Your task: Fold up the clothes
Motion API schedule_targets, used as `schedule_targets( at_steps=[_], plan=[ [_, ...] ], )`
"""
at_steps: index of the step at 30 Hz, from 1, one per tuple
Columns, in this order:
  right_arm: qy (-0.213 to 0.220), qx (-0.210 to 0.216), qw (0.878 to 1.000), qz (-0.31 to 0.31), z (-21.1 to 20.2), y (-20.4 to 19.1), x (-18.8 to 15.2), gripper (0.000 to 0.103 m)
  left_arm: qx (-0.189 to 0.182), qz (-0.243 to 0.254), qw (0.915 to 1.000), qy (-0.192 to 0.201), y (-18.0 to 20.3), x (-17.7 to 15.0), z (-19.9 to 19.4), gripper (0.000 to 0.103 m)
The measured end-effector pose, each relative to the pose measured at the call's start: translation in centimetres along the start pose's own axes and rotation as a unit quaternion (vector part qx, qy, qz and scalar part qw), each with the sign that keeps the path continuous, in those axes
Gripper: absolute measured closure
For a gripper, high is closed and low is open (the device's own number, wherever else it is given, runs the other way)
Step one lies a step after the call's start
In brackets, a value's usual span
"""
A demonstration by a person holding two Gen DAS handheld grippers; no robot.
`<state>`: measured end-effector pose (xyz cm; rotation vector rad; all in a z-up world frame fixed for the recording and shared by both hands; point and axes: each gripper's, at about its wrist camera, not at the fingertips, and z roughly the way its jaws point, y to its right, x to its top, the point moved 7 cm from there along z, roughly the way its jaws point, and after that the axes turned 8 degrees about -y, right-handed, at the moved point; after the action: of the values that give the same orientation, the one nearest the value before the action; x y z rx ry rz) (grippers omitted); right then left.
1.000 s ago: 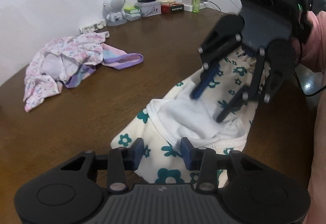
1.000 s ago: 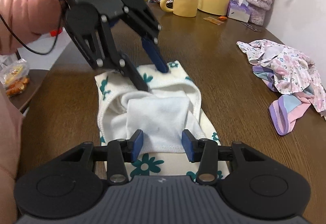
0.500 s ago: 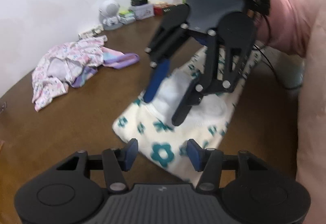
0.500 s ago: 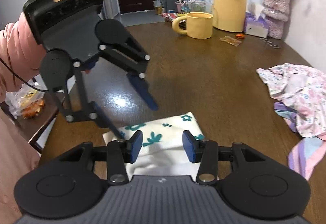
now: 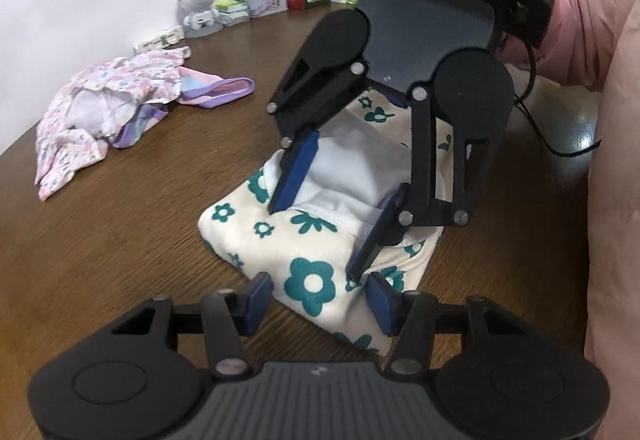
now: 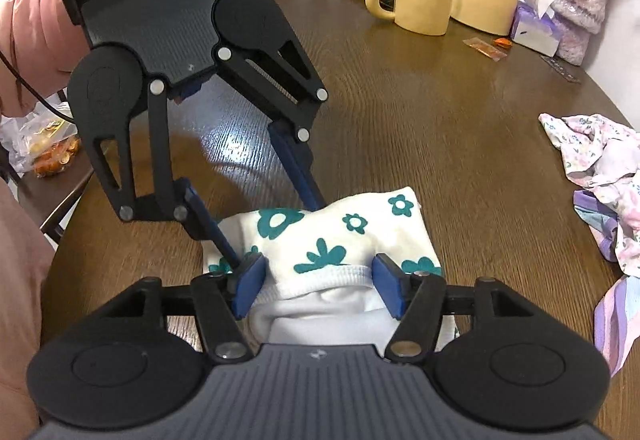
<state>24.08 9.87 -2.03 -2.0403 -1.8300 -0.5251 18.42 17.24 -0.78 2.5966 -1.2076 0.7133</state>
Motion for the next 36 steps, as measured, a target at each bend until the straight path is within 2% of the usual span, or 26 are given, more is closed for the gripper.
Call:
schedule_targets(
  at_steps=[2,4,6,8,11,14,17,18,22,25,30,32,34,36],
  plan=[
    [0.008,-0.001,1.0,0.004,-0.2,0.0,-0.1,0.043,0.003,-0.026,0.9995,0.017,-0.4,-0.3,-0.9,0.049],
    [0.019,0.0,1.0,0.014,-0.7,0.1,-0.2,0.043,0.006,-0.067,0.9967,0.045,-0.7,-0.9,-2.2,0.039],
    [0.049,0.003,0.998,0.03,-2.6,0.1,-0.5,0.043,0.01,-0.114,0.9907,0.074,-1.1,-1.4,-3.4,0.034],
    [0.072,-0.004,0.997,0.039,-4.6,-0.1,-1.4,0.043,0.016,-0.171,0.98,0.101,-1.5,-1.9,-4.3,0.027],
    [0.076,-0.024,0.995,0.054,-6.2,-0.2,-3.8,0.043,0.013,-0.262,0.9552,0.138,-1.7,-2.2,-4.9,0.025],
    [0.074,-0.029,0.994,0.074,-6.5,-0.1,-6.0,0.046,-0.003,-0.344,0.9239,0.167,-1.6,-2.4,-4.9,0.023],
    [0.081,-0.021,0.993,0.08,-6.2,-0.1,-7.0,0.049,-0.033,-0.413,0.8941,0.17,-1.7,-2.7,-3.8,0.024],
    [0.077,-0.023,0.994,0.076,-5.8,-0.1,-7.1,0.05,-0.033,-0.425,0.889,0.167,-1.8,-2.7,-3.5,0.025],
    [0.061,-0.037,0.996,0.058,-4.6,-0.5,-7.4,0.052,-0.019,-0.443,0.8843,0.146,-1.8,-2.9,-2.4,0.035],
    [0.063,-0.044,0.996,0.053,-4.5,-0.7,-7.8,0.052,-0.023,-0.465,0.8752,0.13,-2.2,-3.0,-1.5,0.043],
    [0.084,-0.04,0.994,0.062,-4.7,-0.7,-8.7,0.052,-0.047,-0.496,0.8583,0.122,-2.6,-2.8,-0.1,0.045],
    [0.091,-0.039,0.993,0.065,-4.8,-0.7,-8.9,0.052,-0.058,-0.511,0.8492,0.12,-2.8,-2.6,0.2,0.05],
    [0.095,-0.04,0.992,0.066,-4.8,-0.7,-9.0,0.052,-0.065,-0.527,0.8391,0.118,-3.0,-2.7,0.6,0.063],
    [0.099,-0.041,0.992,0.066,-4.8,-0.7,-9.1,0.052,-0.066,-0.537,0.8325,0.117,-3.2,-2.8,0.8,0.068]
  ],
)
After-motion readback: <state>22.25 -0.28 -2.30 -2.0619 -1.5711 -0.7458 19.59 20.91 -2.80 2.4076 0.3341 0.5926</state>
